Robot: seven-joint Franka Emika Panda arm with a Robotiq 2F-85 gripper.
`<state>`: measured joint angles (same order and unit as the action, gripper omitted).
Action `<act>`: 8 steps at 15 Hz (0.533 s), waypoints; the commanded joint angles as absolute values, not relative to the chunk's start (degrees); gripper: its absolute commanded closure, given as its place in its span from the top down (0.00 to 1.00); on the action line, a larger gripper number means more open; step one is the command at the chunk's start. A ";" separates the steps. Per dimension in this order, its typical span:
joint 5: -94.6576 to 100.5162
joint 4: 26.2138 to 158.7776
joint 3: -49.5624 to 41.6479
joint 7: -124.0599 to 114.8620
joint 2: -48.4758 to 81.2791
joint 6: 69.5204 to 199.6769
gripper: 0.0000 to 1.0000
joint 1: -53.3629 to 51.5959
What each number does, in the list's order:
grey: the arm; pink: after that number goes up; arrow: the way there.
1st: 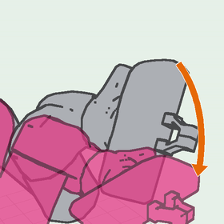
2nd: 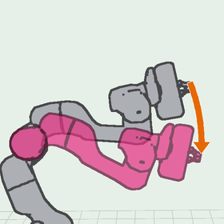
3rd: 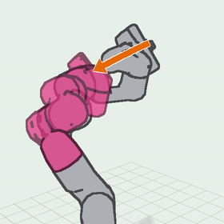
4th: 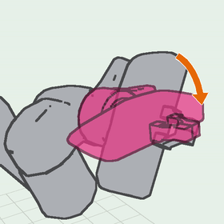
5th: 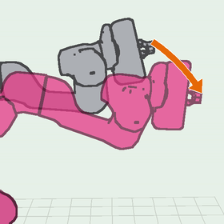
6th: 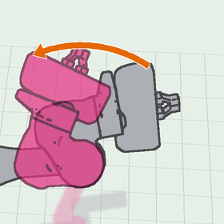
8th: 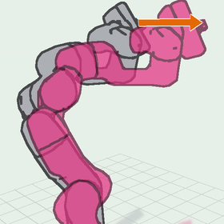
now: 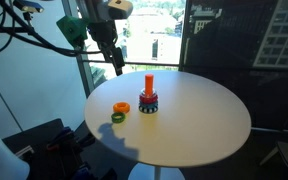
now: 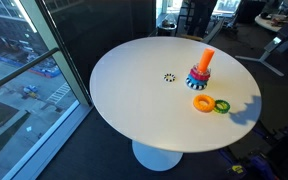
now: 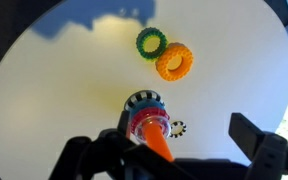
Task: Pick up an orange ring and place it on the rings stacking stand
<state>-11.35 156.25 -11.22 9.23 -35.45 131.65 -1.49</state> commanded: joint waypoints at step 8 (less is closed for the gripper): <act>-9.24 150.27 -4.17 2.38 -27.24 130.31 1.00 -0.24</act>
<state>-11.01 154.00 -6.75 5.79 -32.10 131.56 -1.34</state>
